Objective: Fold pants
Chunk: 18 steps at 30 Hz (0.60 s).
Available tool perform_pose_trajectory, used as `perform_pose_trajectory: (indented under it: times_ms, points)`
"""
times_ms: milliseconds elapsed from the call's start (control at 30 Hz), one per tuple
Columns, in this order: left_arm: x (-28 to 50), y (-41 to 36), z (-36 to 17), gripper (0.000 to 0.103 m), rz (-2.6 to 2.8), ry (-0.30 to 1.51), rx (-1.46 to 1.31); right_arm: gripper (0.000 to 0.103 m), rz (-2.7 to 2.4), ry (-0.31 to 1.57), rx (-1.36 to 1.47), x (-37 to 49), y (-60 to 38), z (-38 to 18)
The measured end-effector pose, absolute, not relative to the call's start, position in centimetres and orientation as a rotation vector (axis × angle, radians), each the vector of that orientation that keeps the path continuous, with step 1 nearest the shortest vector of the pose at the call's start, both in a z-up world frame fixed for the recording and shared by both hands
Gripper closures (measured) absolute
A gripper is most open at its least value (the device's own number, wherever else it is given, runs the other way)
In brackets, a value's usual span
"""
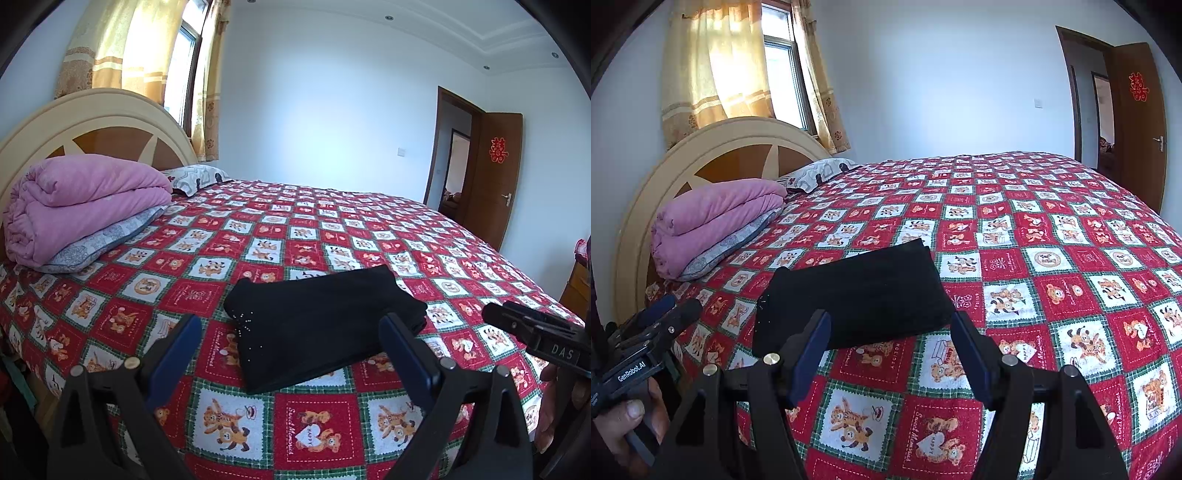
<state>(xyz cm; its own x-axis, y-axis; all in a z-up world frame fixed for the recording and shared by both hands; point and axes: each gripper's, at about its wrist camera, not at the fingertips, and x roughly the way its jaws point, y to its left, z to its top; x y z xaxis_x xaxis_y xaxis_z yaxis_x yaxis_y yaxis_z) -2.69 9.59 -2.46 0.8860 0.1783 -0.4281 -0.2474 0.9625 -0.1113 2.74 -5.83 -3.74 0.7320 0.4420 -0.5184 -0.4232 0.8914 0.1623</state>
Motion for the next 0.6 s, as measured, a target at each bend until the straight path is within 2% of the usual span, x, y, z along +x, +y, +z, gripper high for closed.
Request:
perform_pose_trajectory:
  times_ms: [600]
  points:
    - [-2.9,9.6,-1.7,0.000,0.213,0.414,-0.178,0.034,0.470,0.539,0.004,1.4,-6.0,-3.0]
